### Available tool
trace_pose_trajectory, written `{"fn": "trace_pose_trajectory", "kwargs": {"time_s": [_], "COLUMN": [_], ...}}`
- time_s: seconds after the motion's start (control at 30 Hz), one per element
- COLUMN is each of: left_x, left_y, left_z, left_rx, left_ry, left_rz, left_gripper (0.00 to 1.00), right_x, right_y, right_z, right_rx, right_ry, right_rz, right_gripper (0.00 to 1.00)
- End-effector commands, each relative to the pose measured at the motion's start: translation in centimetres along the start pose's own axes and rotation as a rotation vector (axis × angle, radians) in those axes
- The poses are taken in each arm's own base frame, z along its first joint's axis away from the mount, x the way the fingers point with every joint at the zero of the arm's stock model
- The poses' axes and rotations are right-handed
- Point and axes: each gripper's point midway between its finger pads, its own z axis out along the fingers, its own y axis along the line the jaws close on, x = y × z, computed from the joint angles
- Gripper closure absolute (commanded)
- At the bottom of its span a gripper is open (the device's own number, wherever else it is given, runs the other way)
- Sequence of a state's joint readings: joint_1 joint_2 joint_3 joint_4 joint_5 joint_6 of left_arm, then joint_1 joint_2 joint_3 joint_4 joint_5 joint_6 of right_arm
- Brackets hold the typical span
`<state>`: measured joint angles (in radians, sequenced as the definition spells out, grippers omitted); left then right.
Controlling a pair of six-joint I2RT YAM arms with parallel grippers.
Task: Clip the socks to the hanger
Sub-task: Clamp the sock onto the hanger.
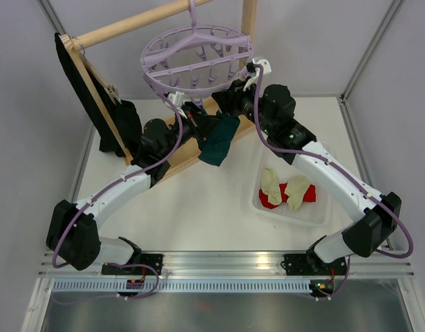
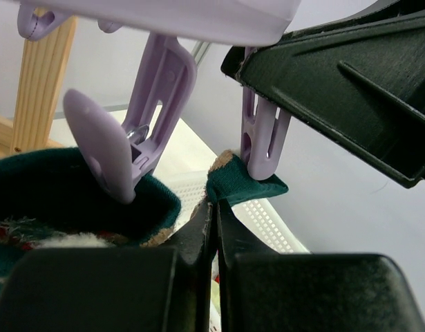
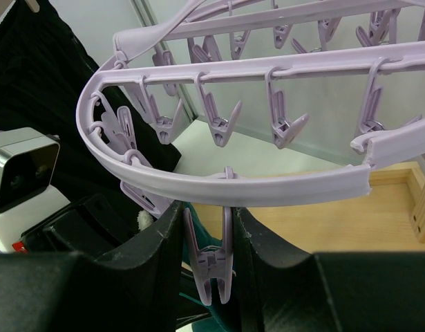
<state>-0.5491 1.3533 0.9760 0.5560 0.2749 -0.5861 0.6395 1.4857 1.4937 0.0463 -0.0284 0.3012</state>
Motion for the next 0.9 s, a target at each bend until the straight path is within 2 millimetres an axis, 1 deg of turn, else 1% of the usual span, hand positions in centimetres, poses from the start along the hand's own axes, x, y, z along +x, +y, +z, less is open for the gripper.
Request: {"fn": "trace_pose_trajectory", "kwargs": {"time_s": [0.0,0.23,0.87], "left_x": [-2.5,-2.5,-3.8], "left_y": [-1.9,-2.0,-3.1], "left_z": [0.8,0.9,0.8], "left_rx": [0.071,0.08,0.103], "left_ry": [-0.053,-0.052,-0.075], "left_rz": [-0.004,-0.008,-0.007], "left_gripper": [0.98,0.98,0.98], "right_x": [-1.7,-1.5,-0.7], "right_y": [0.9,0.9,0.5], "right_z": [-0.1,0.0,0.1], "right_rx": [-0.027,-0.028,-0.019], "right_ry": [-0.055,-0.051,-0.042], "right_rz": [0.013,0.01,-0.006], "right_gripper": [1.0,1.0,1.0]}}
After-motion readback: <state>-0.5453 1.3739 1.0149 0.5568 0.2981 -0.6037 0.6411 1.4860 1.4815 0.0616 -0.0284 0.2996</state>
